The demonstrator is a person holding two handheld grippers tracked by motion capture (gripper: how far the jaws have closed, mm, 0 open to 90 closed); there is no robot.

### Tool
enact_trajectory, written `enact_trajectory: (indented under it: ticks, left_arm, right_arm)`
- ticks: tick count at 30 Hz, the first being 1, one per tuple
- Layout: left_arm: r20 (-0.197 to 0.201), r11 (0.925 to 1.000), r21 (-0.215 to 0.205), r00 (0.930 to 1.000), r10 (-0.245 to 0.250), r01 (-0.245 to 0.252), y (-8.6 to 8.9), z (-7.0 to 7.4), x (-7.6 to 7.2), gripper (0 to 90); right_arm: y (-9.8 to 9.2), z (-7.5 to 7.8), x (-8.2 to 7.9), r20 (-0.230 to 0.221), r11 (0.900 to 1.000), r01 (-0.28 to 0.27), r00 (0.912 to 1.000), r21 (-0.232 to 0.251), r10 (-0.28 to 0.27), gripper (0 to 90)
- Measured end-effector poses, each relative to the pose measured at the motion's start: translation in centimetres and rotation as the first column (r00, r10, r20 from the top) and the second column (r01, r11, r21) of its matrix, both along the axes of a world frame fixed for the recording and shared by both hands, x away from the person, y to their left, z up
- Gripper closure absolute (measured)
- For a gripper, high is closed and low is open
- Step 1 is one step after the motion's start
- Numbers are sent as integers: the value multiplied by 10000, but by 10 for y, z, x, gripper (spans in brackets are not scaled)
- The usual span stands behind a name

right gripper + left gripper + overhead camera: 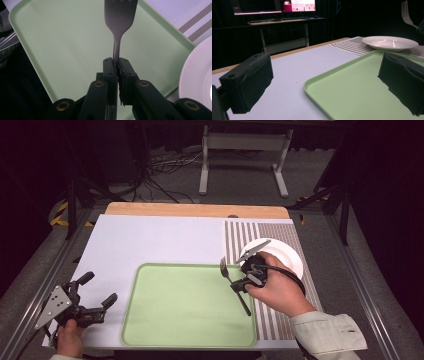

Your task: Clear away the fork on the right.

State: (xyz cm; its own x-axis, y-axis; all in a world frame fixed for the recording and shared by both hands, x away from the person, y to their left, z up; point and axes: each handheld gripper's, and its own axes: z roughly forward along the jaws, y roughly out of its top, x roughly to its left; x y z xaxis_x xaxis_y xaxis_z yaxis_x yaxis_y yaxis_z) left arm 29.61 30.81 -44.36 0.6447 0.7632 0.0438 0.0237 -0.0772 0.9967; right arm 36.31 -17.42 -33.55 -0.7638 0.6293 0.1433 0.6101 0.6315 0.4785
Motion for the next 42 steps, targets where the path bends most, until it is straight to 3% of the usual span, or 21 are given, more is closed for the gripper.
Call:
enact_trajectory:
  ticks: [6,10,14,23,42]
  left_arm:
    - [-4,10000,-5,10000,4,-4,0,0,0,4]
    - [-1,10000,-12,10000,2,-2,0,0,0,4]
    - [-5,10000,-26,10000,0,0,0,0,0,4]
    - [-10,10000,-15,10000,-19,19,1,0,0,4]
    - [-8,10000,-70,10000,4,-4,2,0,0,4]
  right_arm:
    - [8,-4,3,-567,9988,360,9977,-317,-378,861]
    - [16,-8,6,-1069,9957,666,9916,-642,-732,861]
    - [19,-12,8,-1240,9932,770,9884,-874,-875,861]
    - [28,-23,13,-2009,9840,1102,9700,-1399,-1372,861]
    - [39,-50,22,-2900,9690,1352,9375,-2067,-1926,860]
